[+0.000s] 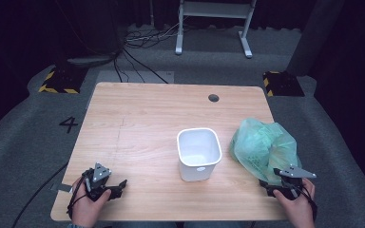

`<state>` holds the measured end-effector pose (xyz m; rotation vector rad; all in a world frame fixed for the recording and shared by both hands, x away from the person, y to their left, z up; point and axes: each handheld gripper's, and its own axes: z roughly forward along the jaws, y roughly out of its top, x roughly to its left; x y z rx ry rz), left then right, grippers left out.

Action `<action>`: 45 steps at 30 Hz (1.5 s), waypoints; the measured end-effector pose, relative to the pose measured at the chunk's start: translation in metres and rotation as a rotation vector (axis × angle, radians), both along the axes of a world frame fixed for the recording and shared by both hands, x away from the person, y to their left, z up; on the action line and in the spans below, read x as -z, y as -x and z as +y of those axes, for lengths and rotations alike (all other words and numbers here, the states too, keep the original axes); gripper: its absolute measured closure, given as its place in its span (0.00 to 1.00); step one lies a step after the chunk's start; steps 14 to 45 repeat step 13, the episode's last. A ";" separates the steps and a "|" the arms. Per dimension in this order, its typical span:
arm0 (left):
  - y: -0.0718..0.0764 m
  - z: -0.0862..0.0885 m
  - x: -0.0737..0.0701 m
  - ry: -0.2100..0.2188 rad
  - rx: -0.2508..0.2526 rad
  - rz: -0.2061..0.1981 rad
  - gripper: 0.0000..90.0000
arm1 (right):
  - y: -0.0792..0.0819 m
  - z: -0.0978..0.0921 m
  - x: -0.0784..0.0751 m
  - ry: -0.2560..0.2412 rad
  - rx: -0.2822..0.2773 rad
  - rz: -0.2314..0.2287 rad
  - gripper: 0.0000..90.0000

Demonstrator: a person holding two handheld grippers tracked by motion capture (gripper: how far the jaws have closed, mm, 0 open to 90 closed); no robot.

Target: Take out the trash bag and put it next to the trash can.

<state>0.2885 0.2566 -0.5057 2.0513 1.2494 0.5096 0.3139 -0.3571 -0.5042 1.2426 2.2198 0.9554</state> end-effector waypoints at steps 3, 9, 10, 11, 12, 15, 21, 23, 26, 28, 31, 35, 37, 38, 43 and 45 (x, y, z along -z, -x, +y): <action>-0.003 0.001 0.000 0.005 0.011 0.006 0.18 | -0.004 -0.001 0.000 -0.015 0.008 0.024 0.19; -0.006 0.002 0.000 0.001 0.010 0.004 0.17 | -0.004 0.000 0.001 -0.010 0.013 0.023 0.18; -0.007 0.002 0.000 -0.001 0.006 0.005 0.17 | -0.005 0.000 0.001 -0.011 0.013 0.023 0.18; -0.007 0.002 0.000 -0.001 0.006 0.006 0.16 | -0.005 0.000 0.001 -0.010 0.013 0.023 0.18; -0.007 0.002 0.000 -0.001 0.006 0.006 0.16 | -0.005 0.000 0.001 -0.010 0.013 0.022 0.18; -0.007 0.002 0.000 -0.001 0.006 0.006 0.16 | -0.005 0.000 0.001 -0.010 0.013 0.022 0.18; -0.007 0.002 0.000 -0.001 0.006 0.006 0.16 | -0.005 0.000 0.001 -0.010 0.013 0.022 0.18; -0.007 0.002 0.000 -0.001 0.006 0.006 0.16 | -0.005 0.000 0.001 -0.010 0.013 0.022 0.18; -0.007 0.002 0.000 -0.001 0.006 0.006 0.16 | -0.005 0.000 0.001 -0.010 0.013 0.022 0.18; -0.007 0.002 0.000 -0.001 0.006 0.006 0.16 | -0.005 0.000 0.001 -0.010 0.013 0.022 0.18; -0.007 0.002 0.000 -0.001 0.006 0.006 0.16 | -0.005 0.000 0.001 -0.010 0.013 0.022 0.18; -0.007 0.002 0.000 -0.001 0.006 0.006 0.16 | -0.005 0.000 0.001 -0.010 0.013 0.022 0.18; -0.007 0.002 0.000 -0.001 0.006 0.006 0.16 | -0.005 0.000 0.001 -0.010 0.013 0.022 0.18; -0.007 0.002 0.000 -0.001 0.006 0.006 0.16 | -0.005 0.000 0.001 -0.010 0.013 0.022 0.18; -0.007 0.002 0.000 -0.001 0.006 0.006 0.16 | -0.005 0.000 0.001 -0.010 0.013 0.022 0.18; -0.007 0.002 0.000 -0.001 0.006 0.006 0.16 | -0.005 0.000 0.001 -0.010 0.013 0.022 0.18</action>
